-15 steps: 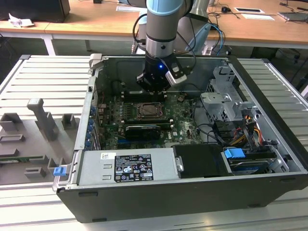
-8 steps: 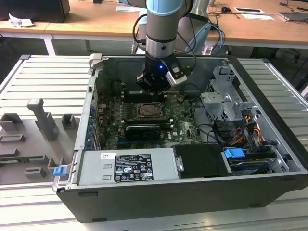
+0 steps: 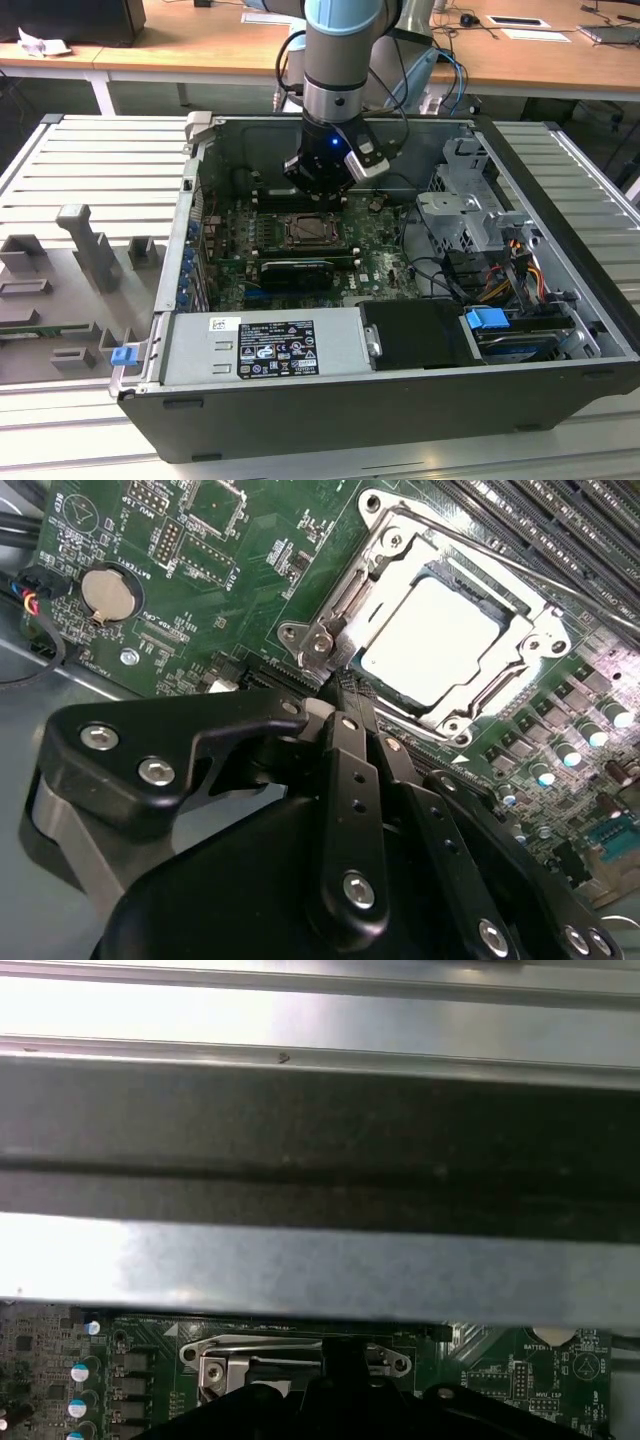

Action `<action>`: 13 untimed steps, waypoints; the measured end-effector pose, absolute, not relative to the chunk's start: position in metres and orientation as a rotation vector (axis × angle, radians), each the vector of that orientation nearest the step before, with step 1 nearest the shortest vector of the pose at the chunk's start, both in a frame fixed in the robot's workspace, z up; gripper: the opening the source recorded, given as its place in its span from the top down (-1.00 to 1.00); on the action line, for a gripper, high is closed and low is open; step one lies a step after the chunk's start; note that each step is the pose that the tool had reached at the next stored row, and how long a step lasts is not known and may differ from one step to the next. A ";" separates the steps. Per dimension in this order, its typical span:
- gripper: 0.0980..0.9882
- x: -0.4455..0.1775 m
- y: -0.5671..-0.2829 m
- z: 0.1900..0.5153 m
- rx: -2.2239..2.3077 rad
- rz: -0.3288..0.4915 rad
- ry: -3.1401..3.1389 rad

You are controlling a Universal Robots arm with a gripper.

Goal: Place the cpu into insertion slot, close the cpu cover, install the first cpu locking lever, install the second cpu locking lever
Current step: 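Install the second cpu locking lever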

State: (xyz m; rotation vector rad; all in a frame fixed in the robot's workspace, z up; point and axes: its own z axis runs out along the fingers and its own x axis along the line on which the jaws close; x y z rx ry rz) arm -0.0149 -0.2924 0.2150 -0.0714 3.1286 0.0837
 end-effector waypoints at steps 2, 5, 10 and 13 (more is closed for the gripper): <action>0.98 -0.015 -0.293 0.215 -0.072 0.083 3.129; 0.98 -0.015 -0.293 0.216 -0.072 0.083 3.129; 0.98 -0.015 -0.294 0.238 -0.072 0.084 3.129; 0.98 -0.015 -0.299 0.238 -0.072 0.083 3.129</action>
